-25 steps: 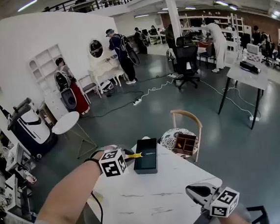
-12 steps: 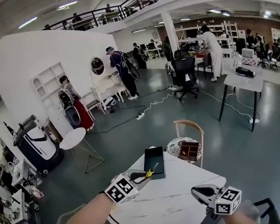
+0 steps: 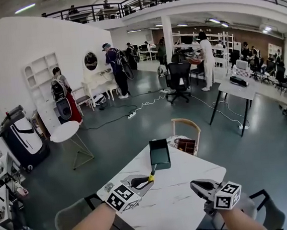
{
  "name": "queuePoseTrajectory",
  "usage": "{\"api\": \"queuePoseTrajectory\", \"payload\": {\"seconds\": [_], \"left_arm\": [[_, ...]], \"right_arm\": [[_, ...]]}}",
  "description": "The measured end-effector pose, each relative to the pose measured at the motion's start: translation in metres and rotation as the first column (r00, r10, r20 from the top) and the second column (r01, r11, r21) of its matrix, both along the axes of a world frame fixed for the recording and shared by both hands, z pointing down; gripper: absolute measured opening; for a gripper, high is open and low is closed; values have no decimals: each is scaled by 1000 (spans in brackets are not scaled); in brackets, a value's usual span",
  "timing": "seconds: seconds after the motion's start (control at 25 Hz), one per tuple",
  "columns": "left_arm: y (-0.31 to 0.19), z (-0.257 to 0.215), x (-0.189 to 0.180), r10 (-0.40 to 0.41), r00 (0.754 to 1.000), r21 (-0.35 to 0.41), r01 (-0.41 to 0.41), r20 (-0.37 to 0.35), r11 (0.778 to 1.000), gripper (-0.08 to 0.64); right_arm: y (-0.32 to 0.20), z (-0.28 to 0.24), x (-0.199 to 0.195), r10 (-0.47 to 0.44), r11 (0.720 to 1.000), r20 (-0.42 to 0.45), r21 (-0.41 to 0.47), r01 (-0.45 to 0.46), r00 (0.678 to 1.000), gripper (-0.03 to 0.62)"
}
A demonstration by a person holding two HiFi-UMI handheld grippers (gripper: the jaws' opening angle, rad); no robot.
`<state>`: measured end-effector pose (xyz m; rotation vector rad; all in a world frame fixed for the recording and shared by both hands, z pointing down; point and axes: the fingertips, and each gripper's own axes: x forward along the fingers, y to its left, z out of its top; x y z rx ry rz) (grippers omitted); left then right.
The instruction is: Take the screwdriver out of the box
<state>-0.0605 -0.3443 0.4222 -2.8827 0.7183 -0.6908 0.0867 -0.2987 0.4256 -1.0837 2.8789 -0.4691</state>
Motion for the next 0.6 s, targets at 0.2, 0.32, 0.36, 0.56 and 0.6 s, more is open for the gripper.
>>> {"api": "queuePoseTrajectory", "payload": {"seconds": [0.2,0.32,0.36,0.56,0.6], "left_arm": [[28,-35,-43,3,998,41,-1,-59,999,67],[48,-62,-67,7,995,79,1,-97,997,67],[54,-70,-74,5,994,91,5,-110,996,67],[81,-102,-104,-3,985,126,26,-173,992,67],[88,-106,-108,-3,983,128,27,-184,991,67]], "right_arm": [[27,-26,-41,16,1000,-31,18,-15,999,8],[40,-46,-61,30,998,-44,50,-28,999,8],[43,-53,-66,33,998,-48,62,-30,998,8],[60,-80,-87,37,994,-55,100,-32,998,8],[65,-84,-90,39,994,-51,102,-34,998,8]]}}
